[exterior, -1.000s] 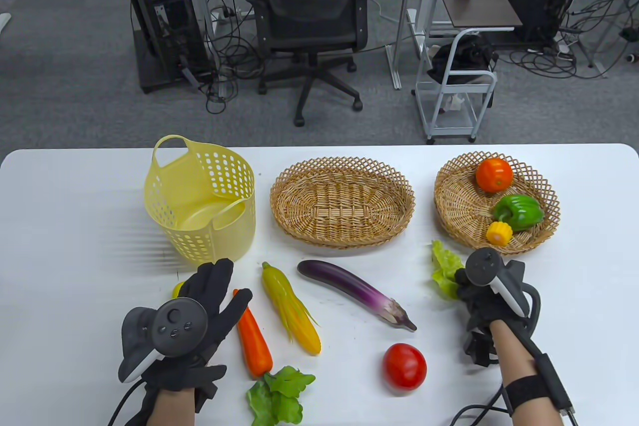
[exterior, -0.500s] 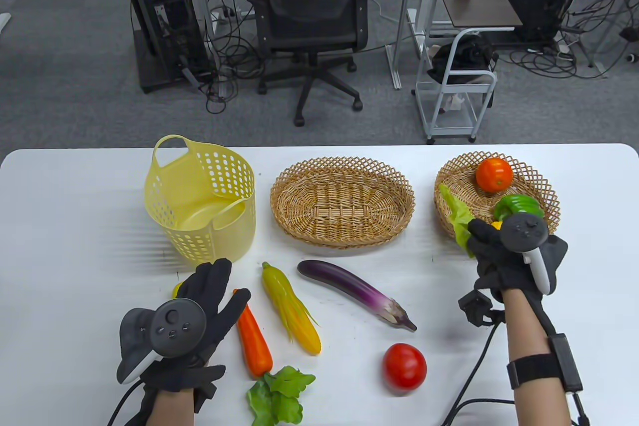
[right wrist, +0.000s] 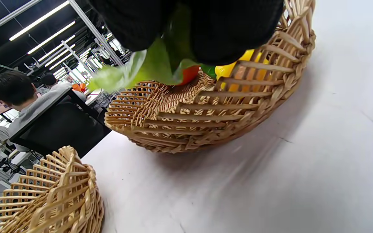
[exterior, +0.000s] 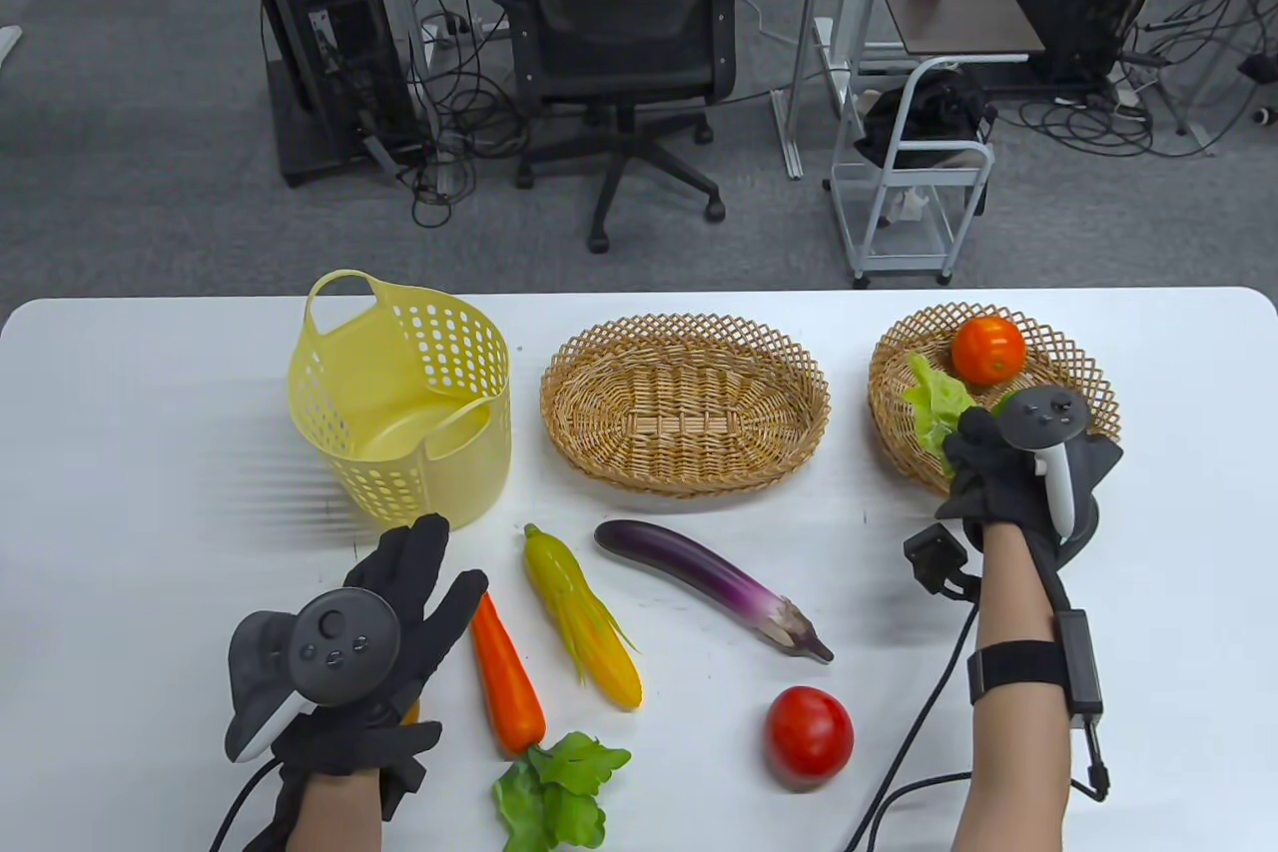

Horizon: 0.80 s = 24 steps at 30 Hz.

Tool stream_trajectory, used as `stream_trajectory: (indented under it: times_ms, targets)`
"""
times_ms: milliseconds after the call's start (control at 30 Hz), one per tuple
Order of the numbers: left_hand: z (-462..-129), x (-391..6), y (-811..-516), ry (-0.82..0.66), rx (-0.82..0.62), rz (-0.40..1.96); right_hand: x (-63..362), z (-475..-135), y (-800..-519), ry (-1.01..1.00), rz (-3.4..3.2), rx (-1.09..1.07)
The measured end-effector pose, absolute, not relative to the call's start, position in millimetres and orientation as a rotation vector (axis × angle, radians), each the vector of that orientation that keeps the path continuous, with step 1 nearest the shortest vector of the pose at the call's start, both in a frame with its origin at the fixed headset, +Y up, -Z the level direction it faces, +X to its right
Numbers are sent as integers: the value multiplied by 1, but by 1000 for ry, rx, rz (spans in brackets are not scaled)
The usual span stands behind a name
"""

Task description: Place 10 objects into 3 containers

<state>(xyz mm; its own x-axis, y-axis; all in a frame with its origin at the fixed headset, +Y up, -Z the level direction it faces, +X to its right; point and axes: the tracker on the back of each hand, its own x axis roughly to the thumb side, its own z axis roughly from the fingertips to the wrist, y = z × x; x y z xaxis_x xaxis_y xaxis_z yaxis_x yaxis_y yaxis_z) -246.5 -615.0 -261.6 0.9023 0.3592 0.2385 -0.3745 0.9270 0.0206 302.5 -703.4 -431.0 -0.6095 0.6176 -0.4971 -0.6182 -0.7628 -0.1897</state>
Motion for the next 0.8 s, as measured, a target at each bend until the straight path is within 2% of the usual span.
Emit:
stream_trajectory:
  times_ms: [300, 367, 567, 633, 800]
  targets:
    - [-260, -244, -614, -257, 69, 385, 304, -401, -698, -34, 2378, -521]
    - [-258, -243, -613, -266, 72, 389, 301, -390, -693, 18, 2384, -436]
    - [-252, -243, -608, -289, 94, 404, 279, -350, -676, 397, 2464, -222]
    - [-250, -243, -607, -298, 102, 409, 264, -335, -672, 587, 2514, -143]
    - [-248, -242, -606, -312, 111, 413, 221, -305, -670, 912, 2563, 63]
